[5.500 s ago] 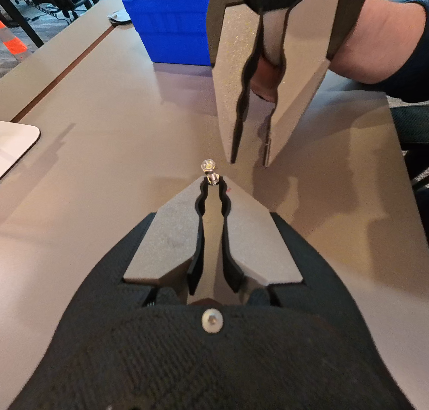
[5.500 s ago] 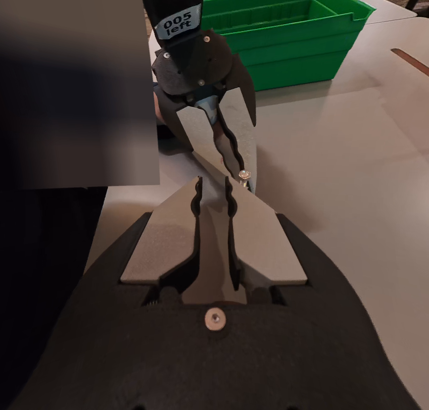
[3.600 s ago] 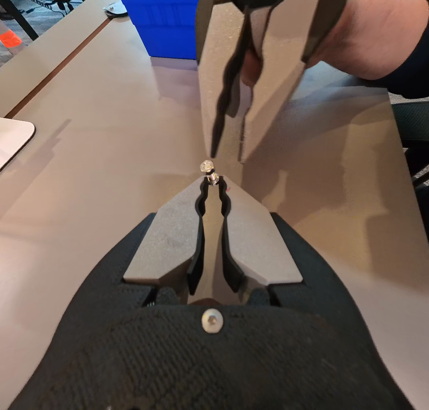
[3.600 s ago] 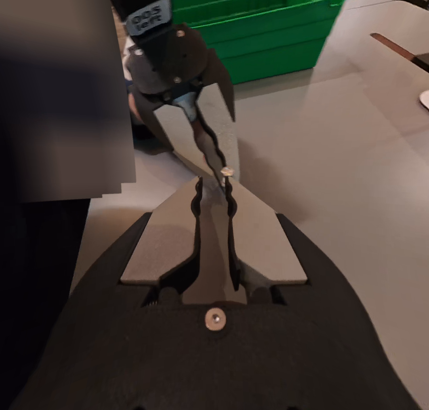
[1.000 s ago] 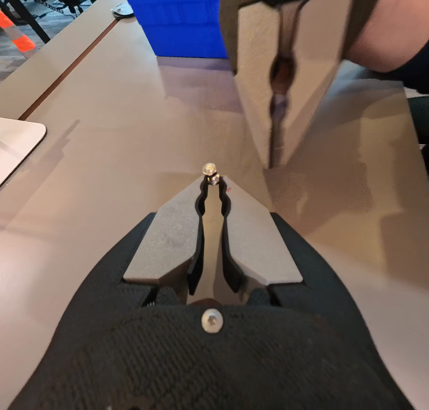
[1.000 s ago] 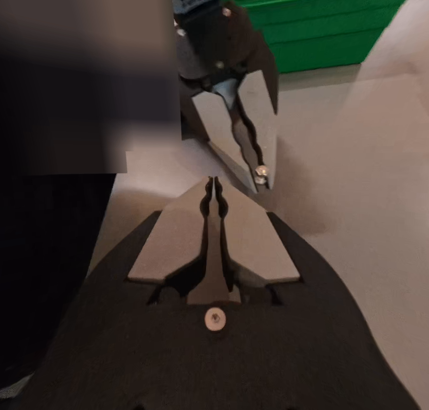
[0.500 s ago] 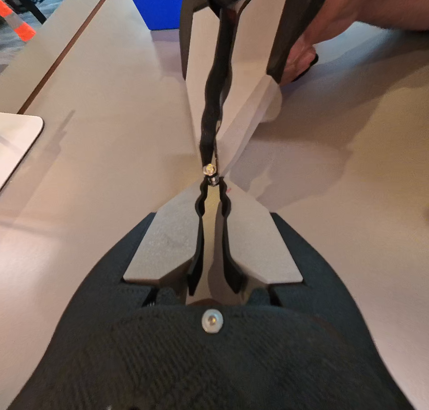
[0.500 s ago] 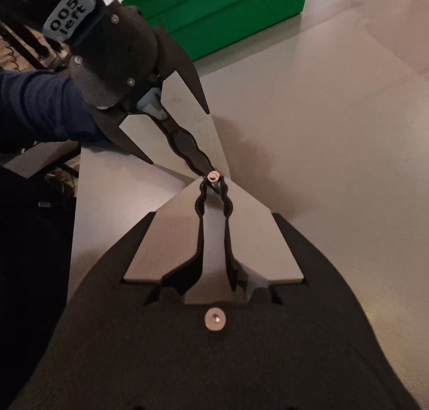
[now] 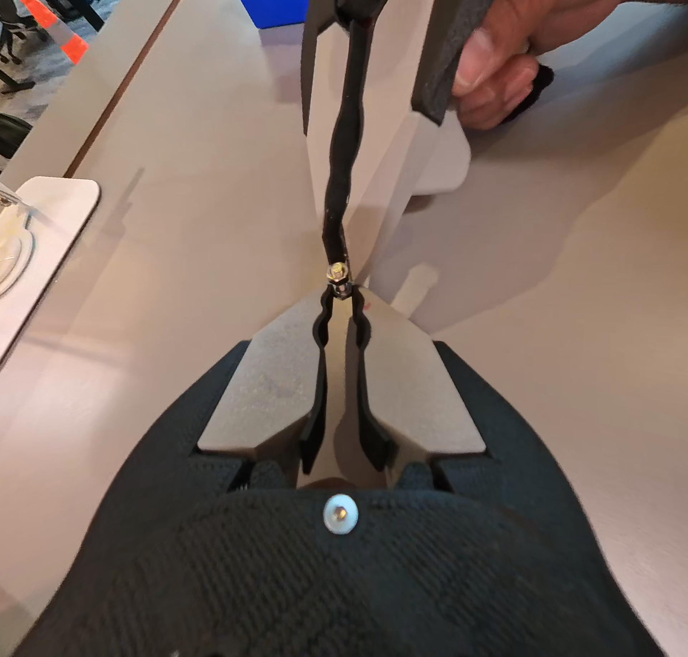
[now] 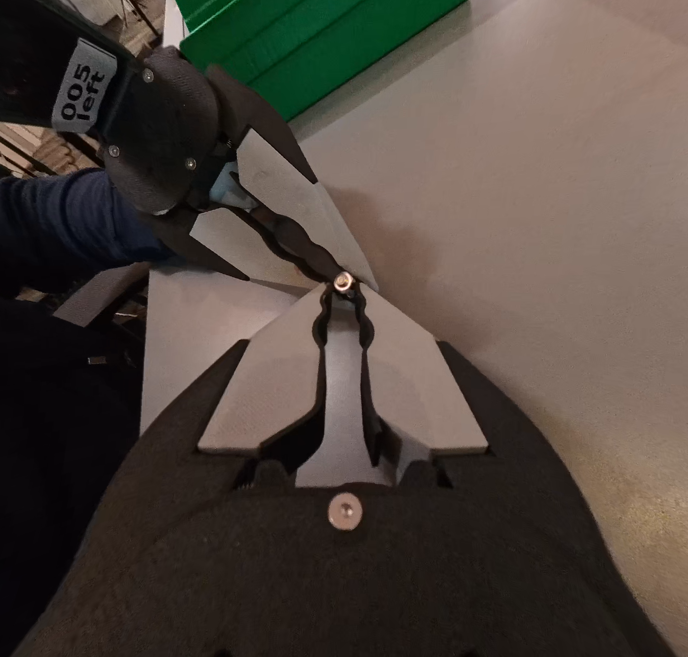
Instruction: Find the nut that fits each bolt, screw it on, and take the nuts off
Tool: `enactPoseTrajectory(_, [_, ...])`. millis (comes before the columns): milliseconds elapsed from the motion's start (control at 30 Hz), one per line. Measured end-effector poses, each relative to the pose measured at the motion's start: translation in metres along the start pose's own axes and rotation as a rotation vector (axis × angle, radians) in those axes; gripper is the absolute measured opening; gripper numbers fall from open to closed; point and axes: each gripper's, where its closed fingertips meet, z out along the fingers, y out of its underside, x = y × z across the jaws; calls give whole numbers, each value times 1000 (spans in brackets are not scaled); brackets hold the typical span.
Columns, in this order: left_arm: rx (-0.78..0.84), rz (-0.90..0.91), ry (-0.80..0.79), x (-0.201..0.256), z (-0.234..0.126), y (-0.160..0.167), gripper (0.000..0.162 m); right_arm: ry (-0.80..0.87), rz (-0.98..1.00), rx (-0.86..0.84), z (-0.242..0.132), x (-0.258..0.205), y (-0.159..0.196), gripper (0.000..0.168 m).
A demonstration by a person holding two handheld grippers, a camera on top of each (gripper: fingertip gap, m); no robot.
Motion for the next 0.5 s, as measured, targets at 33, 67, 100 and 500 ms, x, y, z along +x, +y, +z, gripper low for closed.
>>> enactPoseTrajectory(33, [-6,10,-11,-1,0,1,7,-19,13,2,0,-2,0,17])
enactPoseTrajectory(67, [-16,23,-23,-2,1,2,7,-34,30,1,1,-4,0,21])
enactPoseTrajectory(100, [-25,36,-36,-3,1,4,7,-30,38,1,2,-4,0,22])
enactPoseTrajectory(500, [-66,70,-88,-8,4,10,7,1,128,26,9,5,-1,15])
